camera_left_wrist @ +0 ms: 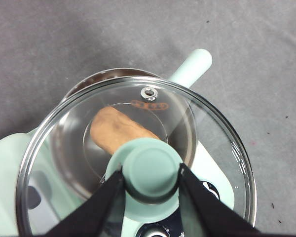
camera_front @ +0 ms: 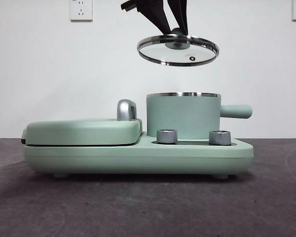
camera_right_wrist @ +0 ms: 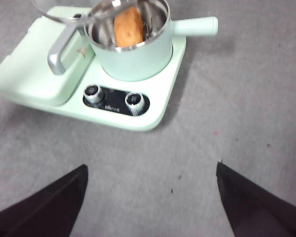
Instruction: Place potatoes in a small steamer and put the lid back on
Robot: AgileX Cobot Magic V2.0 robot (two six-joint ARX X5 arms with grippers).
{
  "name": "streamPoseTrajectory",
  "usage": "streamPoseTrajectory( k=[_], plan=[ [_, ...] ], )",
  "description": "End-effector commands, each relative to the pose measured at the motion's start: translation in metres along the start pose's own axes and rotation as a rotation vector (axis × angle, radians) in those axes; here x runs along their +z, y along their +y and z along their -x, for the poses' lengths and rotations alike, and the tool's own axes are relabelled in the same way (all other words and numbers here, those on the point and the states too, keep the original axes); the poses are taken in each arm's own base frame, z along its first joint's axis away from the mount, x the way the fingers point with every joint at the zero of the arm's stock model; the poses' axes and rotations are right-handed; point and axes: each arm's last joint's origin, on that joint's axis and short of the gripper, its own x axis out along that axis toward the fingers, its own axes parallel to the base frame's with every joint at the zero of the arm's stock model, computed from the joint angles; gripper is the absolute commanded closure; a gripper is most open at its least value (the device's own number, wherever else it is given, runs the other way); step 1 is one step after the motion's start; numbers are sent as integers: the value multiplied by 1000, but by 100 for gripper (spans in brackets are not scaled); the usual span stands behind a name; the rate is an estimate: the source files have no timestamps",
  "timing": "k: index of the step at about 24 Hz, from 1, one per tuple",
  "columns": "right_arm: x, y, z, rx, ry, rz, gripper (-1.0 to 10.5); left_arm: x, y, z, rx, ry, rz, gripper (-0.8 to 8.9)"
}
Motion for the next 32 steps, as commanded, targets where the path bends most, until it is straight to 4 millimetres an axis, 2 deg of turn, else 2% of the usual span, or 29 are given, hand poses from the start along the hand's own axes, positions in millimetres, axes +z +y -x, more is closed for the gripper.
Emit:
streamPoseTrajectory(
  k=[1,12,18,32],
  plan=[
    [4,1,1,11,-26,-6,532,6,-4,-12,-9,-49,-8,807],
    [4,1,1,11,-25,-6,532,0,4,-71,11,26,4,807],
    [4,1,1,10,-25,-6,532,2,12,-72,39,5,16,807],
    [4,1,1,11,-25,-10,532,4,10,-75,-6,-13,10,808]
  ],
)
